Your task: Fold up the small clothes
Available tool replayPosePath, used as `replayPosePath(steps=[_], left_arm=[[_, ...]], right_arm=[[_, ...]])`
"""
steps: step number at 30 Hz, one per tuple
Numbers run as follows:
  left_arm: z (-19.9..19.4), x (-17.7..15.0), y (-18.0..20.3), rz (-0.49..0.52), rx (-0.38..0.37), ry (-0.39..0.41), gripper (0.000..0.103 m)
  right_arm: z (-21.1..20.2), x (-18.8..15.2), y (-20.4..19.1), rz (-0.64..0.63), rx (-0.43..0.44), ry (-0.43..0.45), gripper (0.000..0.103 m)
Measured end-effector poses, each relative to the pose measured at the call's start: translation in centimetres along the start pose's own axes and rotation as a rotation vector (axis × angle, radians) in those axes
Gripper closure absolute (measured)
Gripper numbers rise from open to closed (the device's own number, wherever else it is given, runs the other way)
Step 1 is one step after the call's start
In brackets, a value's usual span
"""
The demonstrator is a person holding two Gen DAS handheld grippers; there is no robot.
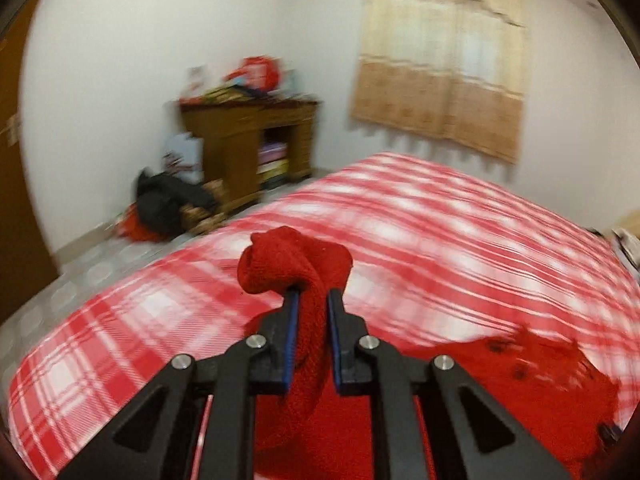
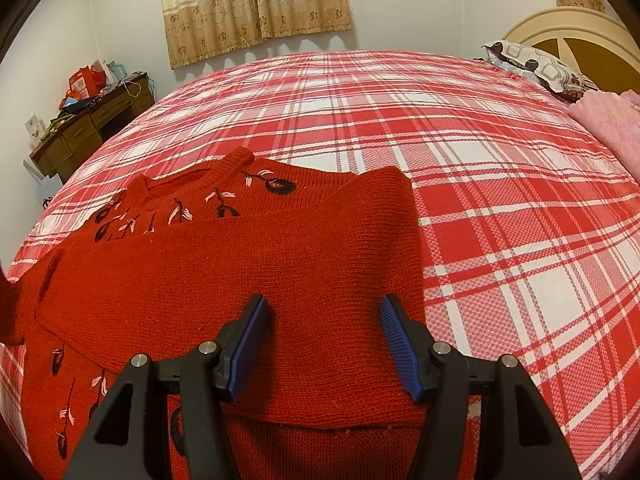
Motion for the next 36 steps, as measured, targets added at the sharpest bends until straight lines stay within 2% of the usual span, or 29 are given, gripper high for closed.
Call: replayPosePath(steps=[4,8,10,15,16,18,19,21,22,23,25,28,30,33,36], left_arm=[[-1.3,-3.1,5.7,0.090,-0.115,-0.042,0.089],[-2.3,-6.1,9.4,0.148,-0.191,-0.081,0.089],[-2.2,-8.3,11.5,0.182,-0.222,-0.126,0.089],[-1.4,-12.4,14.2,0.261,-0.225,-0.216,0.088],[-0.9,-13.3,14.6,0.285,-0.218,-0.257,0.088],[-0.5,-14.6,15.1,0.318,-0.186,-0.290,0.088],[0.0,-15.1,15.2,0.334,-0.164,-0.308,0.082],[0.3,-15.4,14.8,0.334,-0.162,-0.343,0.077],[0.2,-15.3,14.6,0.322,-0.172,-0.366,0.066],[0.0,-15.3,14.4,0.311,-0.179,-0.379,0.049],[-1.1,-14.5,13.3,0.281,-0.196,-0.383,0.027],[-3.0,-13.1,11.0,0.240,-0.216,-0.324,0.022],[-4.0,-12.1,8.7,0.209,-0.179,-0.285,0.020],[-3.8,-11.4,5.3,0.143,-0.115,-0.254,0.020],[-2.4,-11.4,1.8,0.040,-0.036,-0.270,0.020]], right_arm=[[0.0,0.0,0.1,0.004,0.005,0.003,0.043],[0.0,0.0,0.2,0.009,0.011,0.007,0.043],[0.0,0.0,0.2,0.011,0.013,0.008,0.043],[0.0,0.0,0.2,0.012,0.013,0.009,0.043],[0.0,0.0,0.1,0.011,0.012,0.009,0.043],[0.0,0.0,0.2,0.011,0.014,0.008,0.043],[0.0,0.0,0.2,0.011,0.013,0.008,0.043],[0.0,0.0,0.2,0.010,0.012,0.007,0.043],[0.0,0.0,0.2,0.011,0.012,0.008,0.043],[0.0,0.0,0.1,0.011,0.013,0.008,0.043],[-0.1,0.0,0.2,0.013,0.014,0.009,0.043],[-1.4,0.1,0.5,0.040,0.011,0.041,0.043],[-3.5,0.4,0.1,0.067,0.033,0.115,0.043],[-5.3,1.9,-2.2,0.044,0.136,0.167,0.043],[-4.7,4.3,-7.1,-0.043,0.288,0.130,0.043]])
Point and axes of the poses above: each gripper's, at about its wrist camera, not at the fingertips, and z roughly the way its jaws point, y to its right, x to its top, the point moved 1 cm from there along z, roughly the way its jaws point, and after that the axes turned 15 degrees about -z, right-handed, at the moved point
